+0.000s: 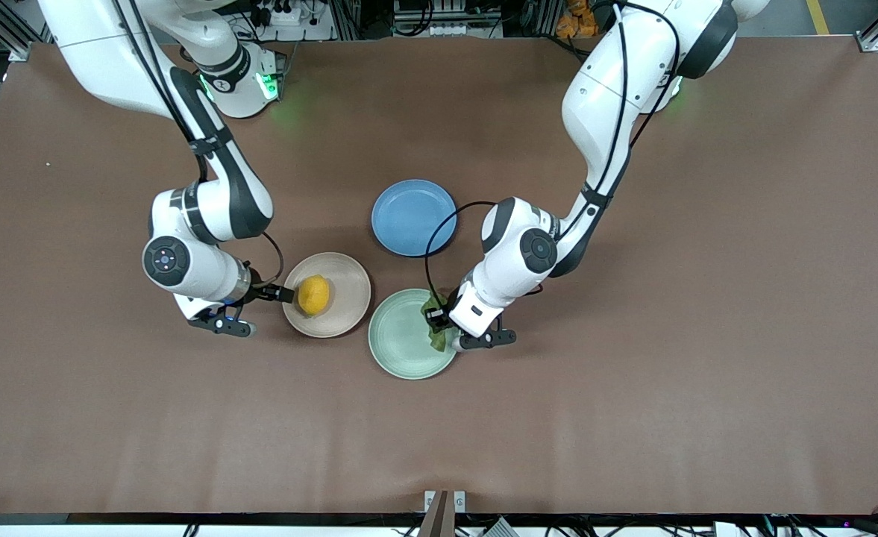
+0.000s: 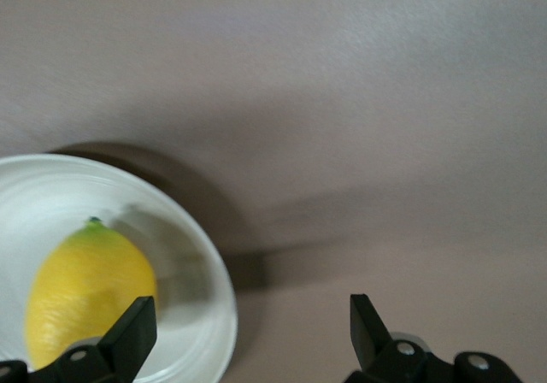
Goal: Place lemon and lettuce in plates
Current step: 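Release the lemon on the beige plate while the left gripper releases lettuce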
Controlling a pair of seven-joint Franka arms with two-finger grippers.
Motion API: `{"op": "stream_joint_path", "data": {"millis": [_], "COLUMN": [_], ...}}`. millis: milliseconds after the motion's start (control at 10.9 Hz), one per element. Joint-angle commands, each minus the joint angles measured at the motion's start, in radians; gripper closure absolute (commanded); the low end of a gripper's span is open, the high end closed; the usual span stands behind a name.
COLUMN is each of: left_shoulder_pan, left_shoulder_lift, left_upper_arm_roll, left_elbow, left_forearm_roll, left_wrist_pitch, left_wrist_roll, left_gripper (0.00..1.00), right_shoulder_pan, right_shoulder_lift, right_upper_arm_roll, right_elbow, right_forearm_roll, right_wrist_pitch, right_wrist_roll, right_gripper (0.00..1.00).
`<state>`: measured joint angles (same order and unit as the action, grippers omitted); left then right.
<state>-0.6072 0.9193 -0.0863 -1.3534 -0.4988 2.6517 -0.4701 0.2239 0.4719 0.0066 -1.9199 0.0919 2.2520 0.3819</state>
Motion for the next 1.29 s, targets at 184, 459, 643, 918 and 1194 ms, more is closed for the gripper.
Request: {"op": "stream_joint_path", "data": {"millis": [184, 459, 643, 918, 1194], "left_shoulder_pan": [-0.009, -0.003, 0.003, 0.004, 0.009], "left_shoulder_lift": [0.010, -0.002, -0.013, -0.039, -0.066], "left_upper_arm_roll": [0.017, 0.017, 0.020, 0.065, 0.118], "left_elbow": [0.028, 0.026, 0.026, 0.026, 0.026], "left_forearm_roll": [-0.018, -0.009, -0.006, 0.000, 0.068], "left_wrist_pitch": [0.011, 0.002, -0.033, -0.148, -0.296], "left_wrist_roll": [-0.010, -0.010, -0.010, -0.009, -0.004], "left_gripper": [0.00, 0.00, 0.00, 0.00, 0.00], "right_shoulder_pan": [-0.095, -0.118, -0.155, -0.181, -0.206], "right_shoulder_lift": [-0.073, -0.093, -0.116, -0.165, -0.220], "right_upper_arm_roll": [0.010, 0.009, 0.009, 0.009, 0.010], "right_elbow": [-0.099, -0.125, -0.151, -0.241, -0.385], "right_forearm_roll": [-0.035, -0.046, -0.073, -0.073, -0.072], "right_wrist_pitch": [0.012, 0.015, 0.018, 0.105, 0.281], "right_wrist_roll": [-0.136, -0.179, -0.205, -0.230, -0.261], "right_gripper": [0.00, 0.00, 0.00, 0.00, 0.00]}}
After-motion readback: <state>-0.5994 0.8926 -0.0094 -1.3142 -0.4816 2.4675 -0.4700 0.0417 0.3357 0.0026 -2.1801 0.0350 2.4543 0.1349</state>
